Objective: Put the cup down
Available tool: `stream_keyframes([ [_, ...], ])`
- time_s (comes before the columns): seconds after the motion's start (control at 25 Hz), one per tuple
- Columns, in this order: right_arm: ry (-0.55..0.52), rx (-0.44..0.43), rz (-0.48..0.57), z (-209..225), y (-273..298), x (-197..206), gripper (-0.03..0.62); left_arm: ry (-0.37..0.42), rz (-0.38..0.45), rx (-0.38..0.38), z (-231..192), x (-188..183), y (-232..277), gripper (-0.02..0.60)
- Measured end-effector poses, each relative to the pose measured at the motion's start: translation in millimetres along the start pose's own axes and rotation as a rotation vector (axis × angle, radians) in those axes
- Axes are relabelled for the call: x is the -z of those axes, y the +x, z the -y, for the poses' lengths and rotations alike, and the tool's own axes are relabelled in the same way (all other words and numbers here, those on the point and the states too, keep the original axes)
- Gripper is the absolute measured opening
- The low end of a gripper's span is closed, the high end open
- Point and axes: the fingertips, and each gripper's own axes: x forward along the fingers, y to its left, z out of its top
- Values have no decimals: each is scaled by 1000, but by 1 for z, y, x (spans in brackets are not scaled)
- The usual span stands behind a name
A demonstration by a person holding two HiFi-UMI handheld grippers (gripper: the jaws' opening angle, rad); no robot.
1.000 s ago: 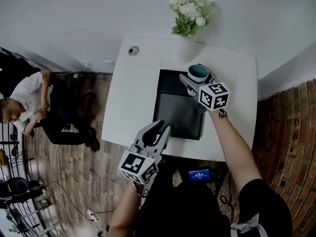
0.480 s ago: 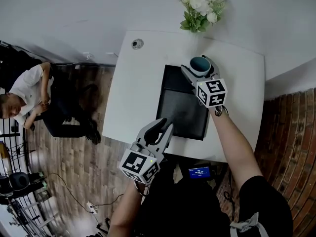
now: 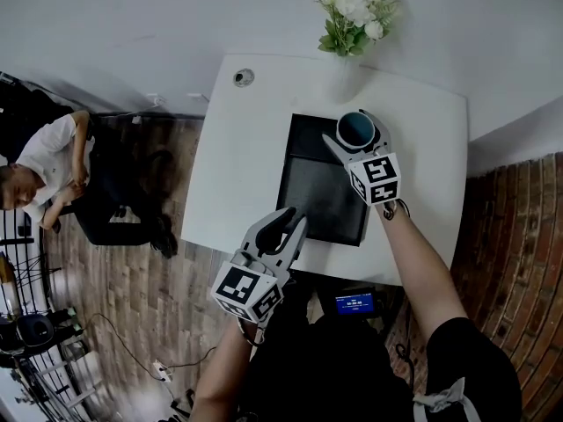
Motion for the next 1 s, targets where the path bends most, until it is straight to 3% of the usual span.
stream_keyframes([
  [0.16, -16, -5, -18, -2, -2, 4, 410, -1, 3, -1, 0, 0, -3, 95],
  [0.56, 64, -6, -77, -1, -15, 19, 410, -4, 9, -14, -1, 1, -13, 95],
  [1.0, 177, 18, -81, 10, -84, 30, 410, -6, 26, -47, -12, 3, -23, 94],
])
